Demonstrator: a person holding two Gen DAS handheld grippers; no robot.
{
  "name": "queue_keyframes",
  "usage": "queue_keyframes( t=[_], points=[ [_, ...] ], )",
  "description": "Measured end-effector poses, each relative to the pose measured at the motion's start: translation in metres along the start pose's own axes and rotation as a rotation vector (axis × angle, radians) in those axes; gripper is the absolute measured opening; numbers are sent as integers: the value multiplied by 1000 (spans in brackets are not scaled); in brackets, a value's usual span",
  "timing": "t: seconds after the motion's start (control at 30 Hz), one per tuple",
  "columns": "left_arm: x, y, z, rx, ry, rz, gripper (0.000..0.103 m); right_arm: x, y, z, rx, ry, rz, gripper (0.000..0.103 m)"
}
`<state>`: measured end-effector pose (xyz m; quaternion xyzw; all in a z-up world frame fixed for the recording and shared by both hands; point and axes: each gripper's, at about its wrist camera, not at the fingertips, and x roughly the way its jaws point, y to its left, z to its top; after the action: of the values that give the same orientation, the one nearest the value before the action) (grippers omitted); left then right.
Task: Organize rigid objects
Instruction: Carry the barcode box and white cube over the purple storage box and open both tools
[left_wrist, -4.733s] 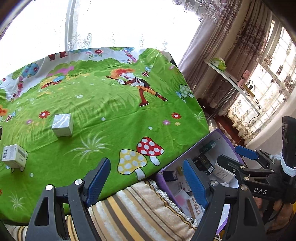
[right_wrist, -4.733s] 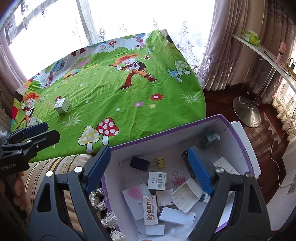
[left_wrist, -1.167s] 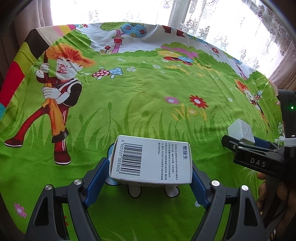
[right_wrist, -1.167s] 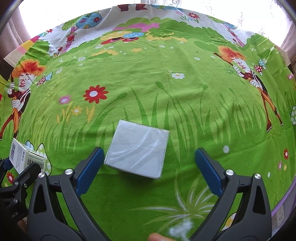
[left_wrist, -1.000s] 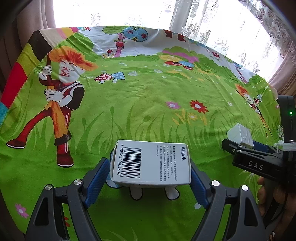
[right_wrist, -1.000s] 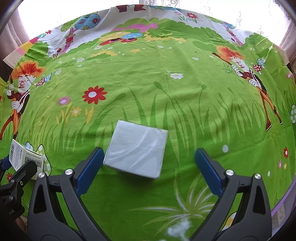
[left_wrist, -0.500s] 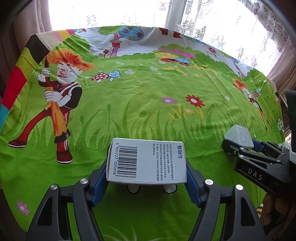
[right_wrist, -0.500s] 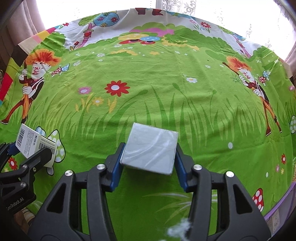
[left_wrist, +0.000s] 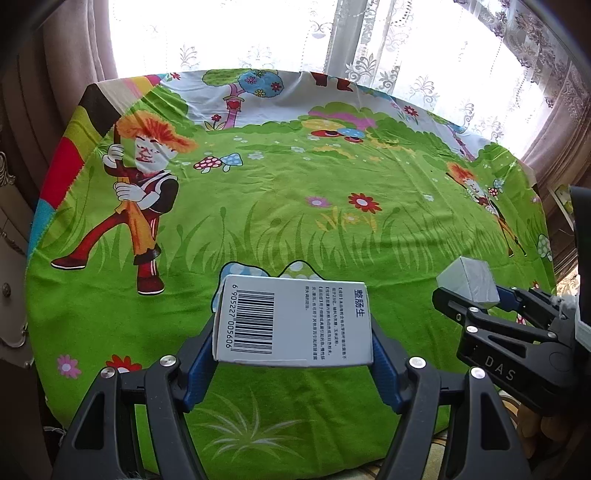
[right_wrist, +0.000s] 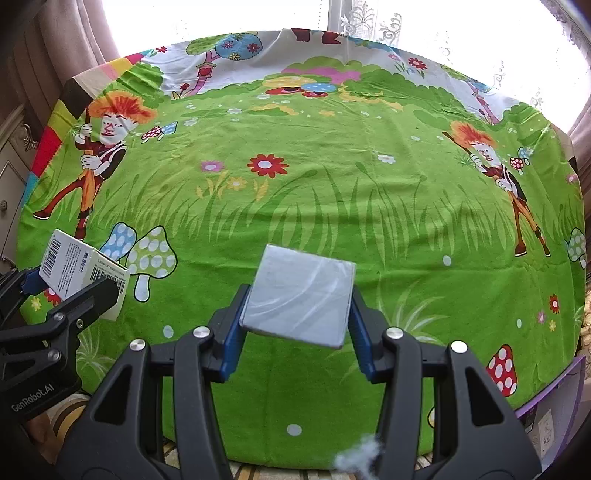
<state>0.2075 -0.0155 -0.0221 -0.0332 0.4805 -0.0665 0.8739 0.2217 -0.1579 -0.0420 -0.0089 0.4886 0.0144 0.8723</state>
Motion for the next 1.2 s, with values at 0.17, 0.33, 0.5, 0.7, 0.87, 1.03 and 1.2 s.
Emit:
queue_keyframes(
  t=[0.17,0.33,0.5,0.7,0.87,1.03,1.2],
  points=[
    [-18,-11,-6,14,-19,-16,72,-20,-5,-12,13,-16,-2,54],
    [-35,-26,-12,30,-33,-44,72,-44,-18,-27,39,-38,-1,54],
    [-48,-46,-24,60,-37,-77,72,-64,-30,-44,61,-47,-12,54],
    [-61,-71,-37,100,-40,-124,72,-89,-44,-65,80,-63,-26,54],
    [-70,-99,-48,153,-37,-174,72,-112,-63,-83,102,-77,-59,54],
    [-77,-133,-60,213,-26,-224,72,-132,-86,-102,130,-88,-93,54],
    [-84,-168,-73,278,-14,-268,72,-151,-112,-121,165,-96,-136,54]
  ],
)
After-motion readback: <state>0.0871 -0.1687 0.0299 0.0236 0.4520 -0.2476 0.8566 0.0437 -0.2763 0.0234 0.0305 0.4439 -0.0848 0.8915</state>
